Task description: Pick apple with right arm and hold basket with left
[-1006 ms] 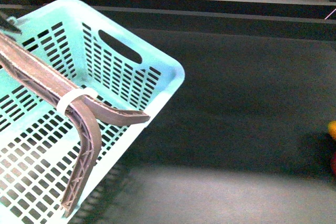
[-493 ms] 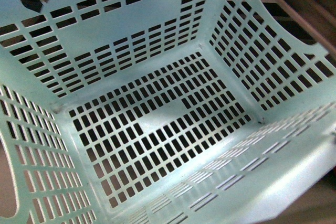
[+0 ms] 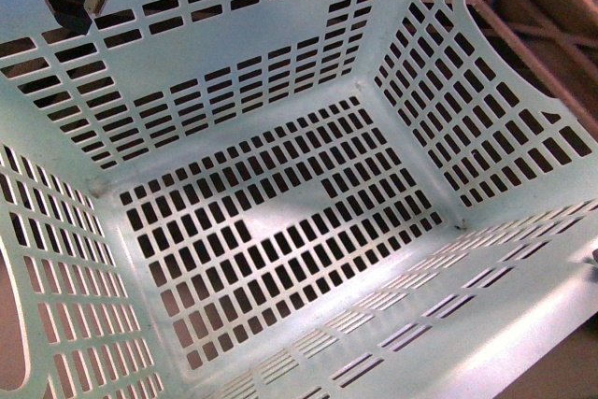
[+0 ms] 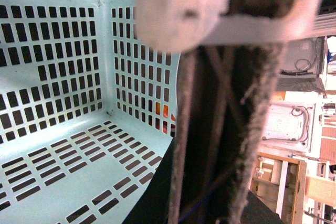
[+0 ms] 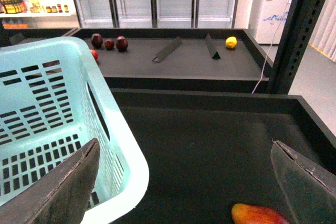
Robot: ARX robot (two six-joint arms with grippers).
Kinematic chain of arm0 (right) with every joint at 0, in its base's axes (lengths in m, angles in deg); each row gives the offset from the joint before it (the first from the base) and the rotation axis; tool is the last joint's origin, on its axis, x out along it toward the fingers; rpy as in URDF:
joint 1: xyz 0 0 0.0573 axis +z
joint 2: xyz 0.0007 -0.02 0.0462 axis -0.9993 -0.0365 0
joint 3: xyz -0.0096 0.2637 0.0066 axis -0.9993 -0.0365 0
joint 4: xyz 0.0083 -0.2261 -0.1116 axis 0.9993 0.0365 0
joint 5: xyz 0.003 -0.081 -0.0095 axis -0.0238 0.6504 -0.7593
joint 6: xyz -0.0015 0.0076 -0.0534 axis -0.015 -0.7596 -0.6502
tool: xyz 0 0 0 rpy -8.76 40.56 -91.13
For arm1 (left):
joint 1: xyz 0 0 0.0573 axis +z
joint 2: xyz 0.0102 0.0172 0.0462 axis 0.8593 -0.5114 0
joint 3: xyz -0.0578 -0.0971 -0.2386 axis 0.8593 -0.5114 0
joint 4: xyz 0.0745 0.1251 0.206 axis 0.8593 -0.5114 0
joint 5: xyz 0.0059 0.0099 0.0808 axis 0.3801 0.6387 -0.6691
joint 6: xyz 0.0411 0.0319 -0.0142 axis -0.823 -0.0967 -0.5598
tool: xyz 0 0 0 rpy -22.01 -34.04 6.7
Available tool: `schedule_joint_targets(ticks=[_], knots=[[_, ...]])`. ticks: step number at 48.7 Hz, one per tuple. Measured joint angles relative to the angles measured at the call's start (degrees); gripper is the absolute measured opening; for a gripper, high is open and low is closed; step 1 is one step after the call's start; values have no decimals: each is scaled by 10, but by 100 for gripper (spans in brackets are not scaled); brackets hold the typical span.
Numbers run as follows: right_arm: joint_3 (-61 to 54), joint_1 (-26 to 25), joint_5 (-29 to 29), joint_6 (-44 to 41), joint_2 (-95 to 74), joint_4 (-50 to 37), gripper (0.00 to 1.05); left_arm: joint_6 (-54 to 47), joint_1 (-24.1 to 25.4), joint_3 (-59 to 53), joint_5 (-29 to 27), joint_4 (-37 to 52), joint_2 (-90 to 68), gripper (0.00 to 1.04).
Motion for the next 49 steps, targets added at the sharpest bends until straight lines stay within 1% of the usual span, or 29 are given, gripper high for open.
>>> schedule_joint_targets(ticks=[9, 10, 12, 13, 14, 17, 19, 24, 31, 36, 44, 49], knots=[[1, 1, 3, 0, -2, 2, 96, 0, 0, 0, 2, 0, 0, 7], [8, 7, 27, 21, -14, 26, 96, 0, 0, 0, 2, 0, 0, 7], [46, 33, 100, 65, -61, 116, 96, 0, 0, 0, 1, 0, 0, 7], [66, 45, 136, 103, -93, 161, 96, 0, 0, 0, 1, 0, 0, 7], [83, 50, 163, 124, -125, 200, 96, 0, 0, 0, 1, -1, 0, 7], [109, 56, 203, 204, -188, 276, 96, -1, 0, 1, 0, -1, 0, 7], [109, 54, 212, 236, -209, 287, 96, -2, 0, 1, 2, -1, -1, 7], [111, 41, 203, 258, -236, 258, 96, 0, 0, 1, 2, -1, -1, 7], [112, -5, 168, 244, -307, 182, 96, -1, 0, 1, 1, -1, -1, 7], [112, -55, 142, 213, -388, 109, 96, -1, 0, 1, 1, -1, -1, 7], [117, -142, 101, 155, -561, -35, 96, -1, 0, 1, 1, -1, -1, 7], [133, -177, 91, 124, -680, -123, 96, -1, 0, 1, 1, -1, -2, 7]])
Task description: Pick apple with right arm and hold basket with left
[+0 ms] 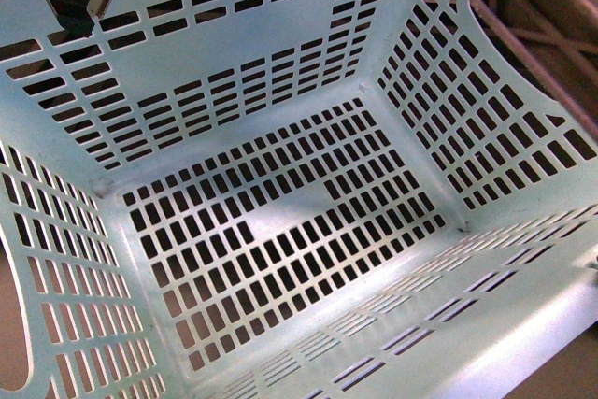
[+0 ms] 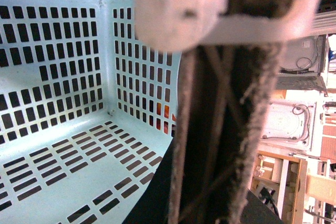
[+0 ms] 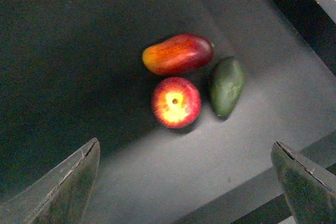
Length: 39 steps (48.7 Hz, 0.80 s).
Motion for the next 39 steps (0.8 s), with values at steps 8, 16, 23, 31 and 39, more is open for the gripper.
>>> schedule_joint_targets(ticks=[8, 16, 23, 31, 39], knots=[[64, -36, -11, -33, -253, -142, 96, 0, 0, 0, 0, 0, 0, 7], [128, -40, -30, -15, -417, -169, 96, 0, 0, 0, 0, 0, 0, 7], [170, -37, -35, 16, -501, -173, 96, 0, 0, 0, 0, 0, 0, 7], [205, -28, -36, 37, -552, -172, 96, 0, 0, 0, 0, 0, 0, 7], [231, -21, -42, 58, -575, -167, 96, 0, 0, 0, 0, 0, 0, 7]])
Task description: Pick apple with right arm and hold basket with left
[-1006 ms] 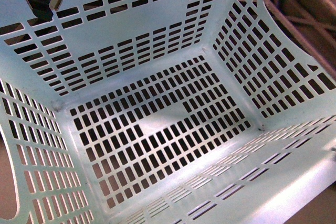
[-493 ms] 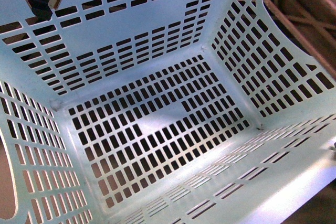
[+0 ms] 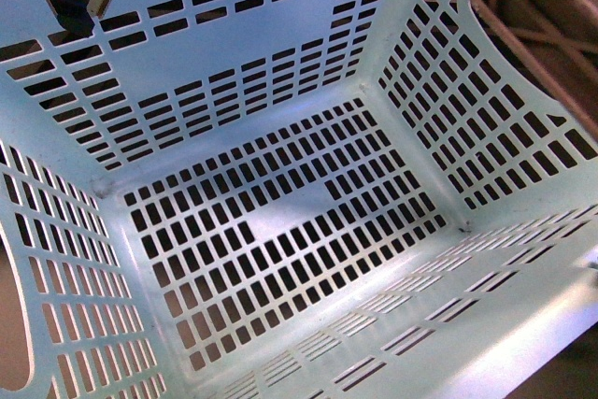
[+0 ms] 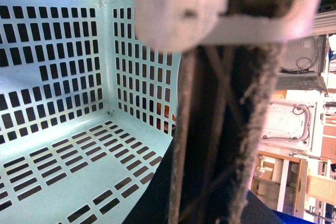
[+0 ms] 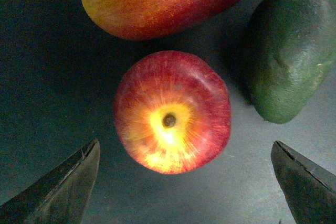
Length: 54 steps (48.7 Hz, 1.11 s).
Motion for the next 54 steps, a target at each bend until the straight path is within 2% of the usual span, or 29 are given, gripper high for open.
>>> schedule_joint_targets(ticks=[33, 40, 48, 54], knots=[[75, -5, -12, 36, -92, 21, 96, 0, 0, 0, 0, 0, 0, 7], [77, -4, -14, 36, -94, 21, 80, 0, 0, 0, 0, 0, 0, 7], [53, -4, -11, 24, -75, 10, 74, 0, 0, 0, 0, 0, 0, 7], [16, -9, -24, -2, -25, 6, 73, 0, 0, 0, 0, 0, 0, 7]])
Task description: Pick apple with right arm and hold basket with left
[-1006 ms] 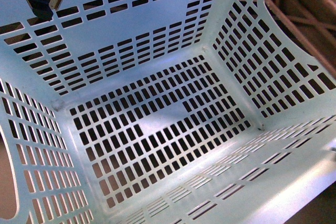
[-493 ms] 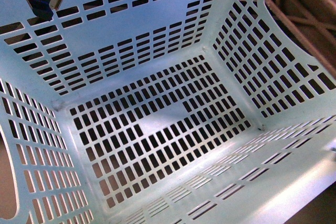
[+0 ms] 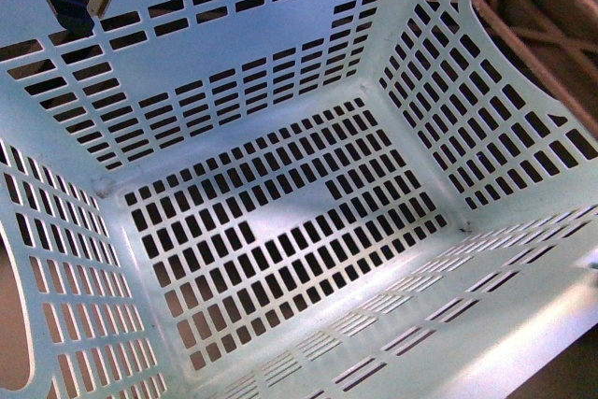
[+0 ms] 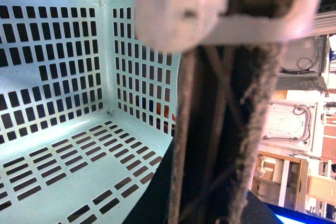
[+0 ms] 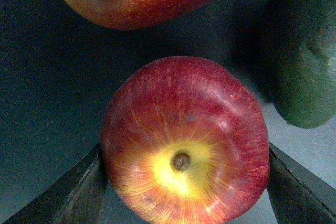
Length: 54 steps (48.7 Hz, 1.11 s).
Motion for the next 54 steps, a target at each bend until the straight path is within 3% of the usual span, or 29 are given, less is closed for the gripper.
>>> schedule_joint_targets(ticks=[8, 15, 27, 36, 38, 54], knots=[[-51, -12, -34, -39, 135, 35, 73, 0, 0, 0, 0, 0, 0, 7], [-76, -12, -75, -65, 294, 118, 73, 0, 0, 0, 0, 0, 0, 7], [-44, 34, -99, -62, 544, 252, 73, 0, 0, 0, 0, 0, 0, 7], [-1, 130, -80, -33, 650, 290, 73, 0, 0, 0, 0, 0, 0, 7], [9, 172, -67, -21, 660, 292, 73, 0, 0, 0, 0, 0, 0, 7], [16, 371, -9, 27, 612, 259, 73, 0, 0, 0, 0, 0, 0, 7]])
